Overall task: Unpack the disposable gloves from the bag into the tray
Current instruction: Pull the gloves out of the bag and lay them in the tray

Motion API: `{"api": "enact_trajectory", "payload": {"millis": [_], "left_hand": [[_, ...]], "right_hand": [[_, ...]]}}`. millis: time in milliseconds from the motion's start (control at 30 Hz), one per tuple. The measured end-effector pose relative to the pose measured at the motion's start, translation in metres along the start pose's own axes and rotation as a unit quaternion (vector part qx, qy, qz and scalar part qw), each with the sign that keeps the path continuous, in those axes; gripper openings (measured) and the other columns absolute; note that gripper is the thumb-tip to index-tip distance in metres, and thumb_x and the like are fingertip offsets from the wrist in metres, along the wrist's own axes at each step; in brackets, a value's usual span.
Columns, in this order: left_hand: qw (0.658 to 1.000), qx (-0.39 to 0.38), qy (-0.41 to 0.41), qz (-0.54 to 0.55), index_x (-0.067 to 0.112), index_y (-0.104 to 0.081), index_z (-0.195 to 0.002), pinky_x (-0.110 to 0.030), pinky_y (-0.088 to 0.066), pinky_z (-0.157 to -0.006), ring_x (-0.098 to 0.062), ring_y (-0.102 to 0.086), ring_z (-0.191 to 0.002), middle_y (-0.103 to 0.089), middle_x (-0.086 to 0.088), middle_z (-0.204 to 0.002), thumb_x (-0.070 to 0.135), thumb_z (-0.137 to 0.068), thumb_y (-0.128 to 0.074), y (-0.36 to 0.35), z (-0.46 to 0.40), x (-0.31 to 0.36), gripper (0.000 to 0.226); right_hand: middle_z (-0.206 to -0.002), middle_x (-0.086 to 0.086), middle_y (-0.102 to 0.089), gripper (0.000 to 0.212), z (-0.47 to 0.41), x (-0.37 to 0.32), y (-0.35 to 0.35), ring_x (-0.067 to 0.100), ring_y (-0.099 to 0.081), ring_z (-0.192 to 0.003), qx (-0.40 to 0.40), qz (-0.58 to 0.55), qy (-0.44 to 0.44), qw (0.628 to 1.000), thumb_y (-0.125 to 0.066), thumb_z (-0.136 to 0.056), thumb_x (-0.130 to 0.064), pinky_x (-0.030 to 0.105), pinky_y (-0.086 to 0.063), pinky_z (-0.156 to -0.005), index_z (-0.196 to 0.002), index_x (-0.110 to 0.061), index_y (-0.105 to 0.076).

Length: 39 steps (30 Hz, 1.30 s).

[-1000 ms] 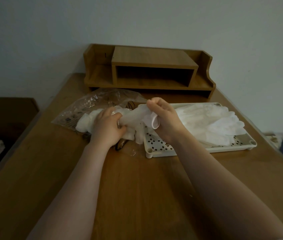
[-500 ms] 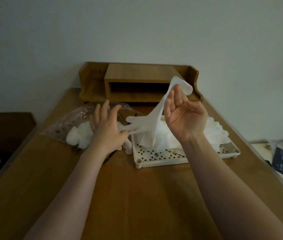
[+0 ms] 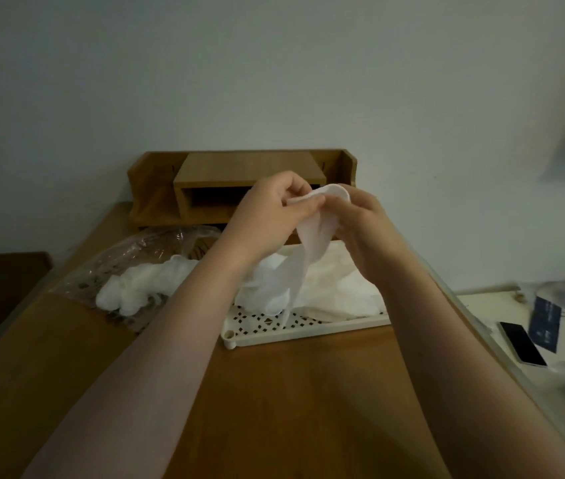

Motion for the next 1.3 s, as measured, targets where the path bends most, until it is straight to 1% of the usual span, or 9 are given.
{"api": "enact_trajectory", "payload": {"millis": [133,333,433,500,667,900,1033,1133,1300], "left_hand": [[0.998,0.022,0.014,0.053,0.024,-0.058,-0.086,-0.015,-0.047,-0.061,-0.003,-0.059,-0.072,-0.061,0.008,-0.080,0.029,-0.094,-0.054,-0.008,-0.006,0.009,0.010],[0.935,0.098,0.148,0.308,0.012,-0.054,-0.077,-0.022,-0.050,-0.054,-0.011,-0.060,-0.068,-0.057,-0.002,-0.078,0.010,-0.092,-0.049,-0.023,-0.004,-0.013,0.017],[0.914,0.009,0.202,0.351,0.006,-0.059,-0.096,-0.030,-0.055,-0.062,-0.018,-0.065,-0.078,-0.063,-0.009,-0.090,0.007,-0.087,-0.052,-0.033,0.001,-0.030,0.010],[0.896,-0.069,0.255,0.356,0.006,-0.063,-0.103,-0.030,-0.056,-0.063,-0.019,-0.067,-0.077,-0.067,-0.008,-0.089,0.017,-0.085,-0.059,-0.039,0.006,-0.039,0.021],[0.956,-0.016,0.286,0.059,0.018,-0.069,-0.094,-0.034,-0.052,-0.073,-0.018,-0.067,-0.083,-0.071,0.000,-0.091,0.036,-0.087,-0.063,-0.040,0.001,-0.063,0.021],[0.960,0.076,0.215,-0.163,0.013,-0.058,-0.098,-0.042,-0.055,-0.067,-0.022,-0.061,-0.075,-0.062,-0.007,-0.086,0.034,-0.100,-0.037,-0.043,0.006,-0.101,0.029],[0.932,0.082,0.210,-0.282,0.006,-0.053,-0.113,-0.023,-0.033,-0.047,-0.008,-0.047,-0.059,-0.048,0.004,-0.072,0.029,-0.103,-0.030,-0.045,0.012,-0.124,0.035],[0.922,0.087,0.227,-0.301,0.007,-0.048,-0.125,-0.020,-0.036,-0.046,-0.005,-0.048,-0.059,-0.045,0.007,-0.072,0.029,-0.103,-0.027,-0.046,0.014,-0.134,0.037],[0.919,0.089,0.270,-0.275,0.006,-0.042,-0.130,-0.018,-0.037,-0.042,-0.006,-0.049,-0.058,-0.041,0.008,-0.073,0.029,-0.103,-0.025,-0.044,0.014,-0.144,0.039]], "right_hand": [[-0.090,0.006,-0.066,0.015,0.003,0.003,0.014,0.026,-0.062,-0.088,-0.057,-0.025,-0.025,0.998,-0.054,-0.093,-0.013,0.041,-0.053,-0.085,-0.100,-0.014,-0.067],[-0.084,0.003,-0.068,0.018,0.014,0.035,0.032,0.015,-0.066,-0.072,-0.145,-0.158,-0.145,0.966,-0.058,-0.088,-0.023,0.028,-0.056,-0.067,-0.094,-0.007,-0.063],[-0.094,0.010,-0.065,0.023,0.011,0.043,0.043,0.022,-0.065,-0.078,-0.143,-0.153,-0.167,0.964,-0.059,-0.089,-0.024,0.034,-0.057,-0.071,-0.104,-0.007,-0.062],[-0.087,0.007,-0.066,0.019,0.008,0.041,0.048,0.020,-0.064,-0.072,-0.154,-0.053,-0.153,0.975,-0.057,-0.092,-0.024,0.032,-0.056,-0.066,-0.100,-0.009,-0.066],[-0.093,0.009,-0.071,0.026,-0.004,0.037,0.049,0.024,-0.070,-0.081,-0.196,0.186,-0.150,0.951,-0.056,-0.094,-0.029,0.036,-0.059,-0.074,-0.099,-0.008,-0.070],[-0.110,0.002,-0.069,0.030,-0.005,0.074,0.093,0.020,-0.065,-0.100,-0.268,0.325,-0.293,0.858,-0.061,-0.089,-0.033,0.036,-0.051,-0.094,-0.111,-0.013,-0.068],[-0.108,0.012,-0.067,0.020,-0.017,0.088,0.109,0.024,-0.067,-0.094,-0.171,0.240,-0.318,0.901,-0.062,-0.090,-0.024,0.034,-0.057,-0.083,-0.103,-0.009,-0.067],[-0.097,0.009,-0.063,0.011,-0.022,0.096,0.109,0.016,-0.061,-0.071,-0.068,0.150,-0.345,0.924,-0.062,-0.091,-0.020,0.028,-0.058,-0.071,-0.097,-0.010,-0.062],[-0.079,0.005,-0.058,0.015,-0.034,0.103,0.107,0.014,-0.051,-0.061,0.046,0.299,-0.242,0.922,-0.056,-0.094,-0.025,0.022,-0.047,-0.058,-0.086,-0.014,-0.061]]}}
Point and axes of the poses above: each hand's wrist, its own z-axis away from the middle knuckle, its own y-axis out of the back of the hand, x = y × z, the point moved 6 cm from there along -z, towards the middle knuckle
